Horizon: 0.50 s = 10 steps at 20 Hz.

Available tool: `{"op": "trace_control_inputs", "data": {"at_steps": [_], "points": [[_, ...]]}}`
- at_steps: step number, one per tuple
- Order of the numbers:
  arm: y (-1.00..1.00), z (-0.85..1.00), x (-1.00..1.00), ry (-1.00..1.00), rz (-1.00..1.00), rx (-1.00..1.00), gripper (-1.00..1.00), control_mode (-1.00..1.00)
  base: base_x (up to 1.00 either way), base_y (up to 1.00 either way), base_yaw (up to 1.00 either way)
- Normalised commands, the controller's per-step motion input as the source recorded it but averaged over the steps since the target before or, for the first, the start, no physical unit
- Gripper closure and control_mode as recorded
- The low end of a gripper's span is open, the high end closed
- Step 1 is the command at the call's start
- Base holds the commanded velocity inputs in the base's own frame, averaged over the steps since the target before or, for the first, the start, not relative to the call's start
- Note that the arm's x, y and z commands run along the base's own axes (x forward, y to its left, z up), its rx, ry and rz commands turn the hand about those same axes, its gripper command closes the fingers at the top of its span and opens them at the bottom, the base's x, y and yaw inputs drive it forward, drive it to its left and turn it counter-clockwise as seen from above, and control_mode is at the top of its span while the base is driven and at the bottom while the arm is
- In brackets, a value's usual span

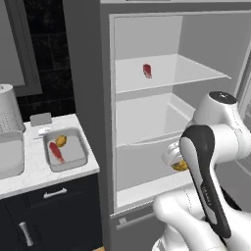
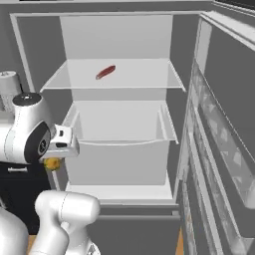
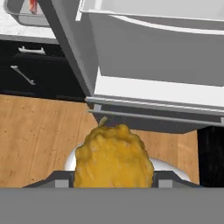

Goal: Place one squash and one steak in each tupperware on the nearby counter, to pack two identical lunches.

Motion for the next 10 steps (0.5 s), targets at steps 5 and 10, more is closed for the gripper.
{"op": "trace_control_inputs", "data": {"at_steps": [5,10], "points": [[0.00,0.00,0.00,0.00,0.00,0.00,1.00,1.00,-0.45,0.71,0.00],[0.00,0.00,0.00,0.00,0.00,0.00,1.00,1.00,-0.31,0.82,0.00]]}}
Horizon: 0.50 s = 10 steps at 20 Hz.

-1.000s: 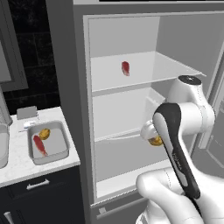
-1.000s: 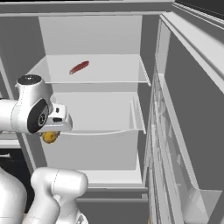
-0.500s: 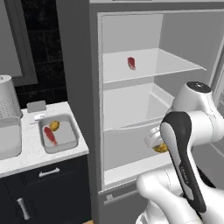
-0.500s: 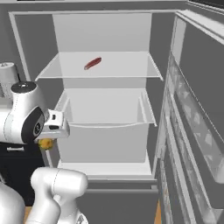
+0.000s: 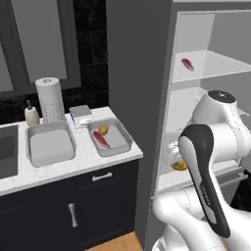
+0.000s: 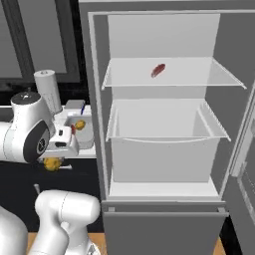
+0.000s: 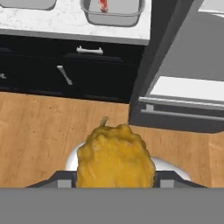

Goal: Place one squash and one steak in each tupperware on the nearby counter, to pack two identical lunches.

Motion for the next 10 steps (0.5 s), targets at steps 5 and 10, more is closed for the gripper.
{"op": "trace_control_inputs", "data": {"at_steps": [5,10], "points": [[0.00,0.00,0.00,0.00,0.00,0.00,1.00,1.00,-0.03,0.91,0.00],[0.00,0.00,0.00,0.00,0.00,0.00,1.00,1.00,0.36,0.86,0.00]]}}
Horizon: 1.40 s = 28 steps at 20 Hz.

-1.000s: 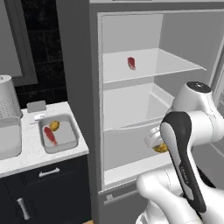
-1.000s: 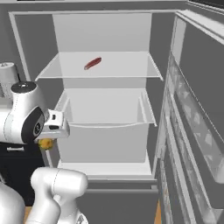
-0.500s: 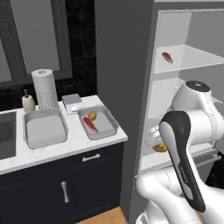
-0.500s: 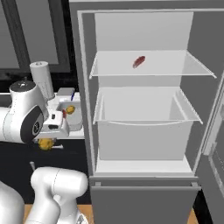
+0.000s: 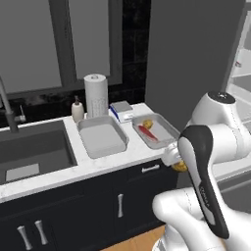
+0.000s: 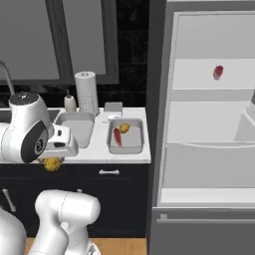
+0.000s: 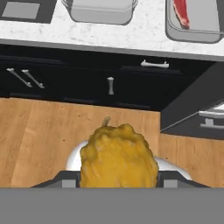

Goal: Place one squash and one steak in each tupperware on the nearby counter, to pack two identical lunches.

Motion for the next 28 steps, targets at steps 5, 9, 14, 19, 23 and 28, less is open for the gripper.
{"op": "trace_control_inputs", "data": {"at_steps": [5,9,14,19,23,28], "points": [[0.00,0.00,0.00,0.00,0.00,0.00,1.00,1.00,0.51,0.36,0.00],[0.06,0.00,0.09,0.00,0.00,0.00,1.00,-1.00,0.32,0.09,0.00],[0.46,-0.09,0.63,-0.03,0.00,0.00,1.00,-1.00,0.00,0.00,0.00],[0.52,-0.37,0.98,-0.07,0.00,0.00,1.00,-1.00,0.00,0.00,0.00],[0.42,-0.57,1.00,0.00,-0.04,0.00,1.00,-1.00,0.00,0.00,0.00],[0.33,-0.48,1.00,0.00,-0.04,0.00,1.00,-1.00,0.00,0.00,0.00]]}}
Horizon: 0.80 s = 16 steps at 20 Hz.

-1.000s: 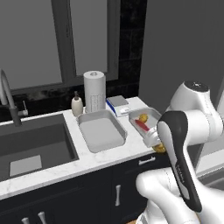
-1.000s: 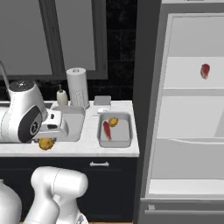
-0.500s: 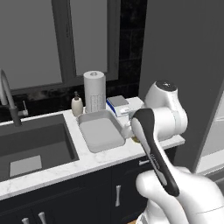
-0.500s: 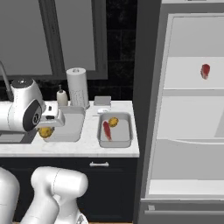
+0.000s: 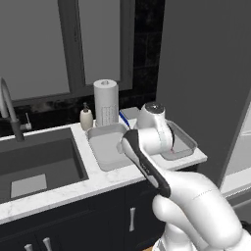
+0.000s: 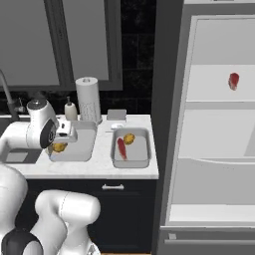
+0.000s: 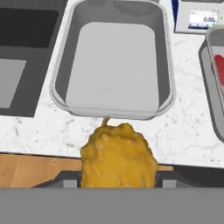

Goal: Place one squash and one steak in each tupperware on the nearby counter, to pack two identical lunches.

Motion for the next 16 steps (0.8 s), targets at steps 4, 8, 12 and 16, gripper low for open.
{"op": "trace_control_inputs", "data": {"at_steps": [4,8,12,16], "points": [[0.14,-0.16,1.00,0.00,-0.06,-0.02,1.00,-1.00,0.00,0.00,0.00],[0.01,0.00,1.00,0.01,-0.05,-0.03,1.00,-1.00,0.00,0.00,0.00],[0.00,-0.01,0.97,0.14,-0.03,-0.04,1.00,-1.00,0.00,0.00,0.00],[0.00,-0.14,0.39,0.13,0.00,-0.02,1.00,-1.00,0.00,0.00,0.00]]}}
